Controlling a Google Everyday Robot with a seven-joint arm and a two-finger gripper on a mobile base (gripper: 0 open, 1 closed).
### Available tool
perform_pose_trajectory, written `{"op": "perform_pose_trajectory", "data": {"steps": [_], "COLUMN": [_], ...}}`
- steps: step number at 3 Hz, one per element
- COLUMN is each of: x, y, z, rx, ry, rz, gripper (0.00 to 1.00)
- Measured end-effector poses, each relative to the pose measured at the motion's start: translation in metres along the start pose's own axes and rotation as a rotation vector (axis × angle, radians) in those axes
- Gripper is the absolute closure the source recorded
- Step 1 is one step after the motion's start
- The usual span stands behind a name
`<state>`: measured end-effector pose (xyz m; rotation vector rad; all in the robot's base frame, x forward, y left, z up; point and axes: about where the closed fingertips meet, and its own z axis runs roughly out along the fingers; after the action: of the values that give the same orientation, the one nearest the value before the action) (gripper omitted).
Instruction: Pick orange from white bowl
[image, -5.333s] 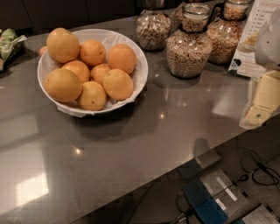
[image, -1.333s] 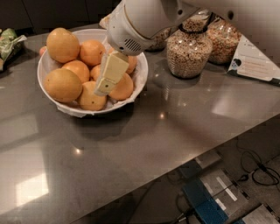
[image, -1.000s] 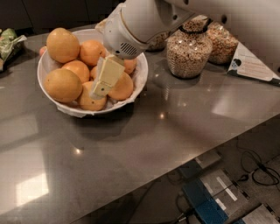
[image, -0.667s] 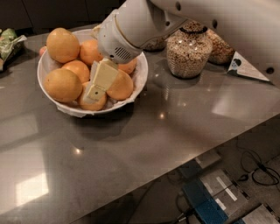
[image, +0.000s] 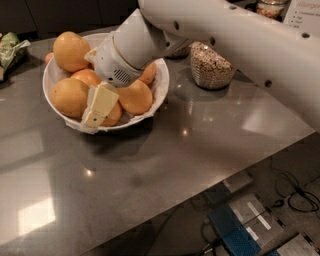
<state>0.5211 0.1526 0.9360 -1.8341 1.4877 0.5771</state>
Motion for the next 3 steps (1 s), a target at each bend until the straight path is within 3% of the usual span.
{"op": "perform_pose_trajectory", "data": {"steps": [3], "x": [-0.003], "y": [0.001], "z": [0.011], "rx": [-0.014], "ry": [-0.026], "rz": [-0.011], "gripper": [0.0]}}
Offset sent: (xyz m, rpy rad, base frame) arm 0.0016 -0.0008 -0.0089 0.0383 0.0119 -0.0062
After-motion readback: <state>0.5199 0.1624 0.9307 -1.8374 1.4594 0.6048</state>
